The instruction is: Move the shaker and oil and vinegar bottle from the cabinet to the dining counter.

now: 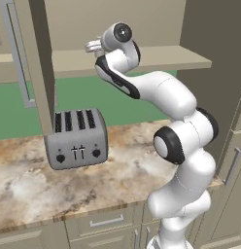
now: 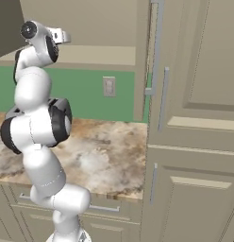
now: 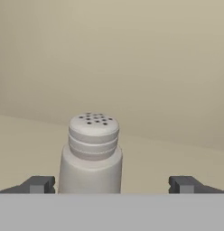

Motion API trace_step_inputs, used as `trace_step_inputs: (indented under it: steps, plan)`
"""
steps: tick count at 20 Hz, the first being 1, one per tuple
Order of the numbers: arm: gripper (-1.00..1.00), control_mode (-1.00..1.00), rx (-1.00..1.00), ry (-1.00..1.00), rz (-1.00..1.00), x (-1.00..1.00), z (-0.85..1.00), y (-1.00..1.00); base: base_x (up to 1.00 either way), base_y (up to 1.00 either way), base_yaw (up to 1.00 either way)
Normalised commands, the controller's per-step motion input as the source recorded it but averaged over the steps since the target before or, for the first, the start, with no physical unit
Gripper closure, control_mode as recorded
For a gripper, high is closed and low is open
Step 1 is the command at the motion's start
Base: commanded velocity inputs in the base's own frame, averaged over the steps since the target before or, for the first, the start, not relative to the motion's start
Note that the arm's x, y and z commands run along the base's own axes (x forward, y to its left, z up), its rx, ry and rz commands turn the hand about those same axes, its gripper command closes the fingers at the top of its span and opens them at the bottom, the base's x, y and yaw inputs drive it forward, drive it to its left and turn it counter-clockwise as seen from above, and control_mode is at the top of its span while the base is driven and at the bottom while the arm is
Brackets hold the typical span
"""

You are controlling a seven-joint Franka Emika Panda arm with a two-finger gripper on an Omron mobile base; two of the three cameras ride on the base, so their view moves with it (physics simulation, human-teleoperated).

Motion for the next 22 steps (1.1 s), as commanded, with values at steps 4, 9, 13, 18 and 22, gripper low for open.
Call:
trace_step_inputs:
  steps: [4, 9, 13, 18, 22]
  plan:
    - [-1.00, -1.00, 0.00, 0.00, 0.00, 0.11, -0.14, 0.00, 0.00, 0.00, 0.00]
    - [-1.00, -1.00, 0.00, 0.00, 0.00, 0.08, -0.15, 0.03, 0.00, 0.00, 0.00]
    - [-1.00, -1.00, 0.00, 0.00, 0.00, 0.08, -0.14, 0.14, 0.00, 0.00, 0.00]
    - [-1.00, -1.00, 0.00, 0.00, 0.00, 0.07, -0.11, 0.20, 0.00, 0.00, 0.00]
    - [1.00, -1.00, 0.00, 0.00, 0.00, 0.06, -0.07, 0.25, 0.00, 0.00, 0.00]
